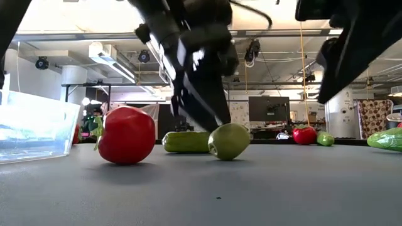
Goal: Sort produce into baskets
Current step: Put the lime into the white bin
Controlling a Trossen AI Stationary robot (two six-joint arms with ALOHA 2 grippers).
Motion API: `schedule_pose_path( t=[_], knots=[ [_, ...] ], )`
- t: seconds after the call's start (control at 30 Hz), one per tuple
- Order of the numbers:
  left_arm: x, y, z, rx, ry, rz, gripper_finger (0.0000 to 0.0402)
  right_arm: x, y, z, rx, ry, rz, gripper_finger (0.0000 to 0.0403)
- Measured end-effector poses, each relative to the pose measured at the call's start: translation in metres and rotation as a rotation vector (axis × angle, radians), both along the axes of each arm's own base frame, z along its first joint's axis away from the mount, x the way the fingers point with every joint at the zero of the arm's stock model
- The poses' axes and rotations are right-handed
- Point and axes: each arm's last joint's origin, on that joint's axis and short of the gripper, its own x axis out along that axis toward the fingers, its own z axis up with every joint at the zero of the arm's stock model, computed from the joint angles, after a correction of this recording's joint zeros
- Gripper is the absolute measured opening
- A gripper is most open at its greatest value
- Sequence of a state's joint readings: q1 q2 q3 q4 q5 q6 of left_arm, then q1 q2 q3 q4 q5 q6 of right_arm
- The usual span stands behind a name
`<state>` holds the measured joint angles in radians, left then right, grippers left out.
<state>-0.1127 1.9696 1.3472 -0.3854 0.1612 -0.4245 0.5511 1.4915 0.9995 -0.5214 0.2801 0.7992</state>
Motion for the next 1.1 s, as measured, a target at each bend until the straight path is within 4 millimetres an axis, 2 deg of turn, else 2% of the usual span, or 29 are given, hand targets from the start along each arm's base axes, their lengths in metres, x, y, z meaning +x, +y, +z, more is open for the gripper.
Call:
schedule_pose_path(
  t=[0.2, 0.37, 0.53, 0.63, 0.8, 0.93, 1.1],
  knots=[
    [-0.023, -0.013, 0.049, 0.059, -0.062, -0.046, 0.0242, 0.007, -0.011, -0.002, -0.114, -0.058, 0.046, 0.0361],
    [-0.058, -0.022, 0.091, 0.185, -0.074, -0.001, 0.0235, 0.018, -0.021, -0.004, -0.207, -0.141, 0.117, 0.0361],
    [-0.094, -0.030, 0.108, 0.191, -0.004, 0.048, 0.0222, 0.026, -0.035, -0.005, -0.277, -0.175, 0.191, 0.0361],
    [-0.110, -0.036, 0.105, 0.210, 0.006, 0.086, 0.0216, 0.031, -0.043, -0.005, -0.335, -0.182, 0.269, 0.0361],
    [-0.121, -0.043, 0.077, 0.238, 0.023, 0.122, 0.0212, 0.046, -0.059, -0.015, -0.361, -0.182, 0.267, 0.0361],
    [-0.124, -0.044, 0.059, 0.191, 0.038, 0.161, 0.0212, 0.062, -0.067, -0.028, -0.284, -0.136, 0.296, 0.0361],
    [-0.125, -0.045, 0.051, 0.162, 0.034, 0.170, 0.0212, 0.079, -0.072, -0.049, -0.186, -0.071, 0.355, 0.0361]
  ],
)
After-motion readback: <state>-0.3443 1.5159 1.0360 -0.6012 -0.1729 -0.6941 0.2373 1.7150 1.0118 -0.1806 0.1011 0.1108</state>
